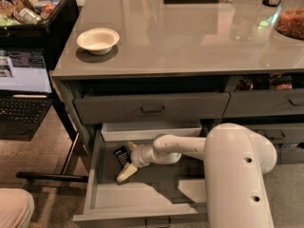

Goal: Pick rxbar chocolate from middle drawer and place on counter

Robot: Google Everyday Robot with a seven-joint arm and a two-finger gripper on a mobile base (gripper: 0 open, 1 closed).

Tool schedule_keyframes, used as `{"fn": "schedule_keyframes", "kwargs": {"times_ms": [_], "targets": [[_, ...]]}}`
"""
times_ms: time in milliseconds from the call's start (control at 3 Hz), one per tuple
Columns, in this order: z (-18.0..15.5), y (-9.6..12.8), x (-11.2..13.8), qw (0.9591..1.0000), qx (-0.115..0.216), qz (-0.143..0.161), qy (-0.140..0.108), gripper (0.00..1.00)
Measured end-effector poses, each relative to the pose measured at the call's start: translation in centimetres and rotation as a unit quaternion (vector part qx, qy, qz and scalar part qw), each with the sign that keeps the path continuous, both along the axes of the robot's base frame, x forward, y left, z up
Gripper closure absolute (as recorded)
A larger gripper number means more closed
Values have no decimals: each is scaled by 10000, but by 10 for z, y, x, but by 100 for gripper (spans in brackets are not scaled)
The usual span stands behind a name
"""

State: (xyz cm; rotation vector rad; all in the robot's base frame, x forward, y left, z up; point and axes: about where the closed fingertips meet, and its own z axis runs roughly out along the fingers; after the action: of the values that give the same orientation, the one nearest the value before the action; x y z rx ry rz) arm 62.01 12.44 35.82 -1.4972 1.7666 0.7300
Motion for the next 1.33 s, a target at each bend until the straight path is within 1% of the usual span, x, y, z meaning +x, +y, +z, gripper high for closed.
{"fn": "schedule_keyframes", "kwargs": {"times_ms": [333,667,1333], "targets": [[-2,-1,2,10000,-59,-19,37,0],[-2,-9,5,9998,-123,-127,25,17],[-1,-13,6,9997,-138,-185,23,64]]}}
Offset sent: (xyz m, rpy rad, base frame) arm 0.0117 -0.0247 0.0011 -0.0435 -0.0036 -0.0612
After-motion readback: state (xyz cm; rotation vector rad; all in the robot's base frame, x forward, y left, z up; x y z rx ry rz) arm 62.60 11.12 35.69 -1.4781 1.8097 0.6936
